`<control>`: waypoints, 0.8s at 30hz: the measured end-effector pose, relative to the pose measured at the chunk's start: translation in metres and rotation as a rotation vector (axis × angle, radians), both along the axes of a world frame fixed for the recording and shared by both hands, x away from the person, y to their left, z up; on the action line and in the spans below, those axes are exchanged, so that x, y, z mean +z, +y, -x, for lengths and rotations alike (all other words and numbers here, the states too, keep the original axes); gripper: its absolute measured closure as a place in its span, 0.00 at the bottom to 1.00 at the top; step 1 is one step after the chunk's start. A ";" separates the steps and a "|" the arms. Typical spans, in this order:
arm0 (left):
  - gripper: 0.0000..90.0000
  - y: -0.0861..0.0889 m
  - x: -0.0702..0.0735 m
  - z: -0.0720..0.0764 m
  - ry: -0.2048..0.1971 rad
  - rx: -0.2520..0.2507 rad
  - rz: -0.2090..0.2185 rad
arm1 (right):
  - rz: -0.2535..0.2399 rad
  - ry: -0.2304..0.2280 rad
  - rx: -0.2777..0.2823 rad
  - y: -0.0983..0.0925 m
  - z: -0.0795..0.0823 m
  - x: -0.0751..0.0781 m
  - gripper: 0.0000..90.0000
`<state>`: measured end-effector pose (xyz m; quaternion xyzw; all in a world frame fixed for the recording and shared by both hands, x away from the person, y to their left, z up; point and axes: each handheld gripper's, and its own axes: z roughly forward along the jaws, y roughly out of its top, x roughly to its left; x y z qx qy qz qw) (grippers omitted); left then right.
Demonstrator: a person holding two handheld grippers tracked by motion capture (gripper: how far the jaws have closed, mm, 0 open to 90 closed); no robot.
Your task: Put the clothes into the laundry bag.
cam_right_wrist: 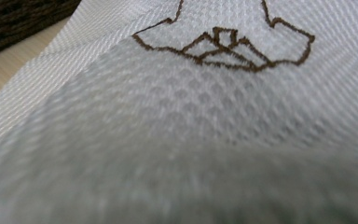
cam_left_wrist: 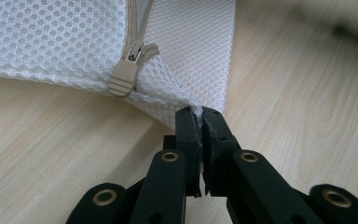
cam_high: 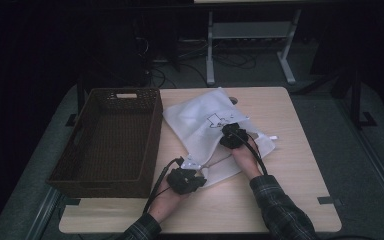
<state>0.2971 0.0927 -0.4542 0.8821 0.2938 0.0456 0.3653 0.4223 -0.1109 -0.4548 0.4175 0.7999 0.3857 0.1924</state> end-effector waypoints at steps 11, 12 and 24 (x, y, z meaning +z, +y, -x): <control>0.96 0.000 -0.002 -0.001 0.005 -0.001 0.004 | 0.009 0.018 0.030 -0.003 -0.001 -0.001 0.78; 0.96 0.001 -0.002 -0.001 0.005 -0.002 0.004 | 0.013 0.023 0.041 -0.005 0.000 0.000 0.76; 0.96 0.001 -0.002 -0.002 0.011 0.006 0.016 | 0.052 0.076 0.171 -0.029 0.029 0.018 0.54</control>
